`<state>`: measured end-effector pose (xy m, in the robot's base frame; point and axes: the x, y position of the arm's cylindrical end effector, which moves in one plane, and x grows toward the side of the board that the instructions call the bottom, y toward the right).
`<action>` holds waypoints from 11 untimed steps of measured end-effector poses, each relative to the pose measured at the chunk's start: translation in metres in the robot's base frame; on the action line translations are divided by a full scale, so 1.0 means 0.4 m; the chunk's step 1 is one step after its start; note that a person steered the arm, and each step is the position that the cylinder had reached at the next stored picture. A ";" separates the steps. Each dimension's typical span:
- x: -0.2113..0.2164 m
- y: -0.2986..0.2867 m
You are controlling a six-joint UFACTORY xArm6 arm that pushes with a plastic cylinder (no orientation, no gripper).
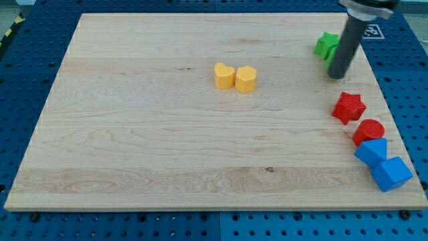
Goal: Push the green circle above the yellow hexagon
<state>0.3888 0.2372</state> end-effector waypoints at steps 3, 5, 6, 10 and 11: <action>-0.100 0.134; -0.103 -0.096; -0.102 -0.138; -0.078 -0.246; -0.174 -0.280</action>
